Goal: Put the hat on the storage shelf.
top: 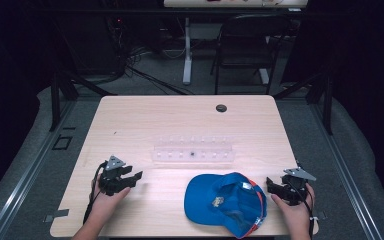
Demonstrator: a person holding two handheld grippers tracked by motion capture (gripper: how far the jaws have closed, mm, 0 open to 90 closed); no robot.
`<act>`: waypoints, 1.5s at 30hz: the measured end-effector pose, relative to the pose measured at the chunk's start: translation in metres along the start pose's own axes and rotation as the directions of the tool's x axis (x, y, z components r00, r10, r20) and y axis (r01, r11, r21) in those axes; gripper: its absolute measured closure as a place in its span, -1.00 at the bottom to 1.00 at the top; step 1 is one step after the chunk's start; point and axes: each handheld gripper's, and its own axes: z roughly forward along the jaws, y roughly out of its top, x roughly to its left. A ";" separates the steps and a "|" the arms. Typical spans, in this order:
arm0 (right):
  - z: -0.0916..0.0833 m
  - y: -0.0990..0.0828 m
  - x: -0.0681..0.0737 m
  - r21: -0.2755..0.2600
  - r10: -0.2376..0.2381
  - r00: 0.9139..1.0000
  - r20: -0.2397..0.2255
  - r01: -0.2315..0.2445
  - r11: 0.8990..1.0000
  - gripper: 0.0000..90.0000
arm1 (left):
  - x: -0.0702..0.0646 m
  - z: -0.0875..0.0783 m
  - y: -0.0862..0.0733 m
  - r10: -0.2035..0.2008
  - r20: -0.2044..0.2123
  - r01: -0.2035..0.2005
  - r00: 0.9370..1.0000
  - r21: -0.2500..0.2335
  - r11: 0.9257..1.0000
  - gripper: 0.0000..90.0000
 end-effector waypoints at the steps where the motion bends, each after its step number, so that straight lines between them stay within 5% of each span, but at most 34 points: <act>1: 0.000 0.000 0.000 -0.004 0.003 1.000 0.002 -0.003 1.000 -0.35 | -0.001 0.000 0.000 -0.004 -0.002 0.004 1.000 -0.009 1.000 0.09; 4: -0.004 0.000 -0.004 -0.011 0.032 0.999 0.002 -0.032 0.999 -0.05 | -0.001 -0.001 0.001 -0.013 0.015 0.014 1.000 -0.021 1.000 0.10; 9: -0.021 0.003 -0.002 -0.061 0.011 1.000 0.008 -0.010 0.998 -0.02 | -0.001 -0.001 0.000 -0.016 0.019 0.017 1.000 -0.030 0.999 0.11; 16: -0.024 0.004 0.007 -0.052 -0.019 1.000 -0.006 0.018 0.998 -0.06 | -0.004 -0.002 -0.001 -0.003 0.021 0.003 1.000 -0.018 1.000 0.10; 22: -0.026 0.007 0.015 0.022 -0.034 0.999 -0.024 0.035 0.999 -0.06 | -0.007 -0.004 -0.001 0.009 0.020 -0.009 1.000 -0.009 1.000 0.10; 29: -0.043 0.010 0.018 0.105 0.018 0.997 -0.075 -0.010 0.994 0.26 | -0.011 -0.004 0.001 0.033 0.028 -0.033 0.999 -0.015 0.999 0.15; 34: -0.058 0.013 0.019 0.111 0.053 0.989 -0.136 -0.038 0.993 0.37 | -0.009 -0.004 0.001 0.013 0.023 -0.013 1.000 -0.011 1.000 0.15; 39: -0.076 0.021 0.021 0.158 0.081 0.972 -0.219 -0.047 0.986 0.45 | -0.010 -0.004 0.001 0.014 0.022 -0.014 1.000 -0.017 1.000 0.15; 40: -0.082 0.025 0.022 0.183 0.103 0.963 -0.248 -0.058 0.982 0.45 | -0.011 -0.005 0.001 0.023 0.024 -0.023 0.999 -0.015 1.000 0.15; 45: -0.091 0.031 0.028 0.211 0.083 0.961 -0.265 -0.026 0.977 0.43 | -0.011 -0.004 0.000 0.035 0.025 -0.034 0.999 -0.011 0.999 0.14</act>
